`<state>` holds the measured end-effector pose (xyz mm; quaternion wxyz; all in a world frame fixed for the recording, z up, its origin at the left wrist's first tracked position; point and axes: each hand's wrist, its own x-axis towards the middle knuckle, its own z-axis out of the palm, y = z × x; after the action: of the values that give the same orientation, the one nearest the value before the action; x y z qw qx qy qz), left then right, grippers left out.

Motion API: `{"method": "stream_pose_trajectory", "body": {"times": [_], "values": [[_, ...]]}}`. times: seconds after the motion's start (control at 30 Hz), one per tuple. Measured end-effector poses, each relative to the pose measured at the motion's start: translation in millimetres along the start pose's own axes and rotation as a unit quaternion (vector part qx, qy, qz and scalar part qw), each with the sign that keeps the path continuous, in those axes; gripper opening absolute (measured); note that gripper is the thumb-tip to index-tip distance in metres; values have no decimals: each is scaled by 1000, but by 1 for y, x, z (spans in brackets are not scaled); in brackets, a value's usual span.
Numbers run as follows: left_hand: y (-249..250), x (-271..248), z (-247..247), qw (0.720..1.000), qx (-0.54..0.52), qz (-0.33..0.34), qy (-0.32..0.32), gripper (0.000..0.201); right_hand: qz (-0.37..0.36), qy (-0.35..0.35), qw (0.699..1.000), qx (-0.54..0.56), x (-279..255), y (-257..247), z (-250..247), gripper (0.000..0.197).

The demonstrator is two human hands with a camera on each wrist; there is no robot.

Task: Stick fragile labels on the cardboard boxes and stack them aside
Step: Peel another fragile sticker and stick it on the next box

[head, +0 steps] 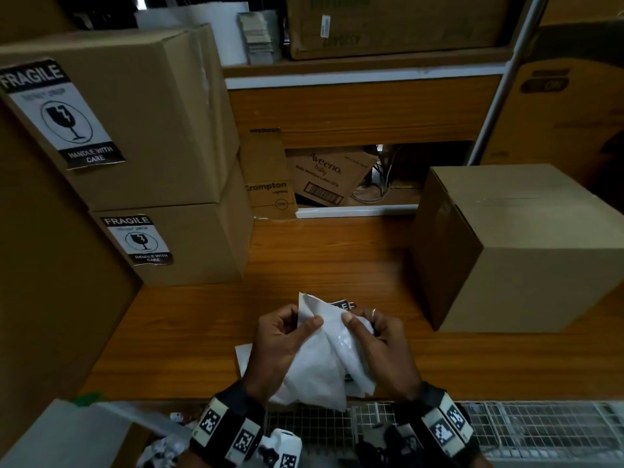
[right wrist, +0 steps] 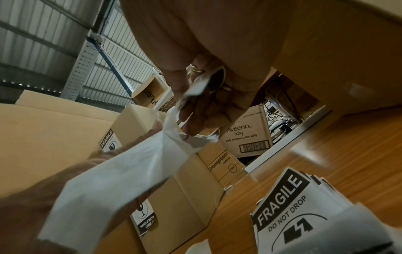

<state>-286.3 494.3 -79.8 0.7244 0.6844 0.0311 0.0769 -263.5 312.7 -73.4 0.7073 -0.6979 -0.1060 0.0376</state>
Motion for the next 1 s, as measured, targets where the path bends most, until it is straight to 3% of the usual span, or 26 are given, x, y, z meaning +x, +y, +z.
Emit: {"method": "stream_pose_trajectory", "body": {"times": [0.53,0.87,1.0], "values": [[1,20,8,998,-14,-49,-45,19,28,25,999,31,18,9,-33,28],[4,36,36,999,12,-38,10,23,29,45,994,98,42,6,-61,41],[4,38,50,998,21,-24,49,23,39,43,993,100,48,5,-69,30]]}}
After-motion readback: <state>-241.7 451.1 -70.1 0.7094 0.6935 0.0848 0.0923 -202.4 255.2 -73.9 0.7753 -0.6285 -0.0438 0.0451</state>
